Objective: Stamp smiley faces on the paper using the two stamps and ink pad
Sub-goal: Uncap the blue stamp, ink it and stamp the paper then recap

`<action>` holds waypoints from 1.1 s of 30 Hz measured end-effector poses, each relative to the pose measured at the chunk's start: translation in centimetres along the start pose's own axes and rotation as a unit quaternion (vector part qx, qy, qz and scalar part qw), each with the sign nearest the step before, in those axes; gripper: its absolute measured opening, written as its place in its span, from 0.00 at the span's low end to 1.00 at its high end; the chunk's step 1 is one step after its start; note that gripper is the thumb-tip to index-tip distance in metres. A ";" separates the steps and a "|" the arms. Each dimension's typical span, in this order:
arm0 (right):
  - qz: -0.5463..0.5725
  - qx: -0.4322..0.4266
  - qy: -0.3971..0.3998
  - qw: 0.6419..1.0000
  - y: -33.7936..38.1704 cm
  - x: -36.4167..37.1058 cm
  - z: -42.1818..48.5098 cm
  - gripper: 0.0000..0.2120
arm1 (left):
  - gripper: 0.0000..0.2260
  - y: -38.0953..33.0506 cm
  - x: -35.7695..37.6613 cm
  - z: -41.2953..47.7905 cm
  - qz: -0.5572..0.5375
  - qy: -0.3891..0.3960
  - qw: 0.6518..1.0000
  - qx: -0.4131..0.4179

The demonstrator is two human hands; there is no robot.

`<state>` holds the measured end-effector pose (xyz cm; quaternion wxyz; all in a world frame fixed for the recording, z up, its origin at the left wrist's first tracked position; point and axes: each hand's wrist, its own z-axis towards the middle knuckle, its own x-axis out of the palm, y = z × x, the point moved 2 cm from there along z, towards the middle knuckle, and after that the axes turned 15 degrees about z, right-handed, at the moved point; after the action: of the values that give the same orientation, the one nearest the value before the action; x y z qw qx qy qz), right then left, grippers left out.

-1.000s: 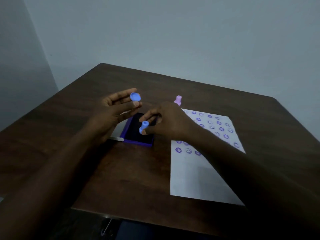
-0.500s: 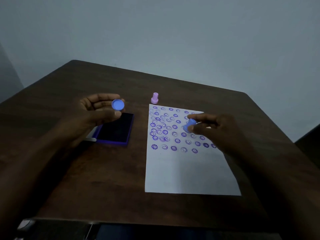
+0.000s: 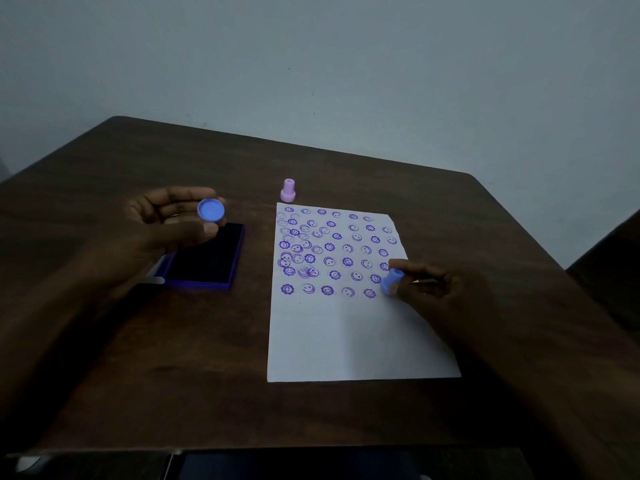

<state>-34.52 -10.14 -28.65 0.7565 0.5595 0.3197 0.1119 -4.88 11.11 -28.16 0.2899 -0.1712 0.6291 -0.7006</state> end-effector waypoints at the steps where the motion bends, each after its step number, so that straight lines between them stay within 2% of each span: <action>1: 0.003 0.001 0.001 1.000 0.1 0.0 0.0 0.13 | 0.18 0.0 0.0 0.0 0.005 -0.003 1.000 -0.002; 15: -0.002 -0.012 0.001 1.000 -0.3 -0.1 -0.2 0.11 | 0.21 0.3 -0.4 0.2 0.014 -0.008 1.000 -0.015; 19: -0.011 -0.012 -0.001 1.000 -0.2 0.0 -0.3 0.10 | 0.30 0.3 -0.6 0.2 0.026 0.005 1.000 -0.015; 22: -0.013 -0.009 0.008 1.000 -0.3 0.1 -0.2 0.10 | 0.21 0.2 -0.4 0.3 0.019 0.002 1.000 -0.010; 25: -0.010 -0.004 0.012 1.000 -0.4 0.1 -0.1 0.09 | 0.18 0.1 -0.2 0.2 0.017 0.000 1.000 -0.009; 30: -0.028 -0.008 0.028 0.999 -0.2 0.1 0.1 0.08 | 0.22 0.1 -0.3 0.1 0.021 -0.003 1.000 -0.009; 33: -0.050 -0.014 0.030 0.998 0.1 0.2 0.0 0.06 | 0.21 -0.1 -0.2 0.1 0.023 -0.003 1.000 -0.002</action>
<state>-34.33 -10.04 -28.61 0.7591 0.5283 0.3683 0.0949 -4.66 11.18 -28.05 0.3072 -0.1592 0.6335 -0.6920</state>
